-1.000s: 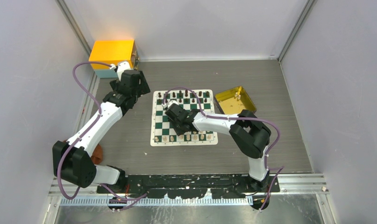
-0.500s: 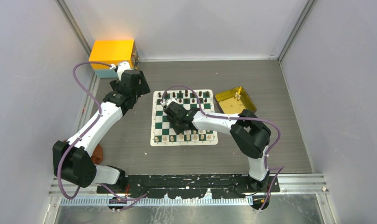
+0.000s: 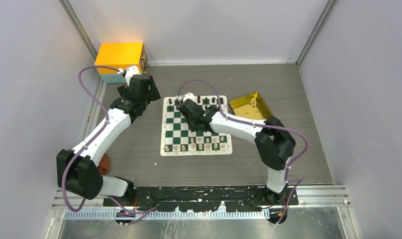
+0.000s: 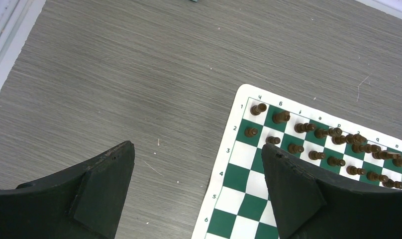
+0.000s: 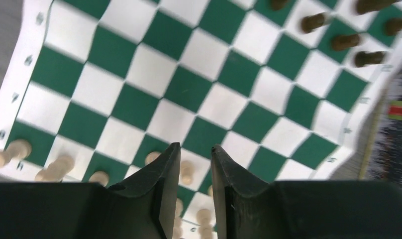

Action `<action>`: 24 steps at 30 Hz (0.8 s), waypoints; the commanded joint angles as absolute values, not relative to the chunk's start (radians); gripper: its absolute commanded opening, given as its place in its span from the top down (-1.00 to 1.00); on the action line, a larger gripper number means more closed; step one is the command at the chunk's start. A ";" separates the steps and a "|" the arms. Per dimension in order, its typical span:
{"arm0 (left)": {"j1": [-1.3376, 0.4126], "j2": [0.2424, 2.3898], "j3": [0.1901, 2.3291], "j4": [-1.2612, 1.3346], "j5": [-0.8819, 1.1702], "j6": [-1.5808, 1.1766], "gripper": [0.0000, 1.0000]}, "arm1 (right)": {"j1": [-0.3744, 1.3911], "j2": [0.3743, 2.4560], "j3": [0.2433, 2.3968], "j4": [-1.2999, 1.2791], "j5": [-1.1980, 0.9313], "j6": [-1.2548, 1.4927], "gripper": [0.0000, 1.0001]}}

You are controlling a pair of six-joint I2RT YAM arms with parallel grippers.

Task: Set up the chess pieces on the board
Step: Place the chess piece on the chessboard, then pick up the chess piece from the storage box.

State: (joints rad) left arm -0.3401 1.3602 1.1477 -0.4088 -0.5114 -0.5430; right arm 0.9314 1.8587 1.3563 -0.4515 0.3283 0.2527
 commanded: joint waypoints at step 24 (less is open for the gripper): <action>-0.334 1.365 1.182 -0.373 -0.509 -0.545 -0.97 | 0.254 1.806 1.402 -0.571 0.572 0.604 0.25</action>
State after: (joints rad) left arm -0.3401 1.3651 1.1477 -0.4088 -0.5034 -0.5430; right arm 0.2928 1.7866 1.4029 -0.5926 0.5884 0.5510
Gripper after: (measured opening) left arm 0.986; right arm 0.371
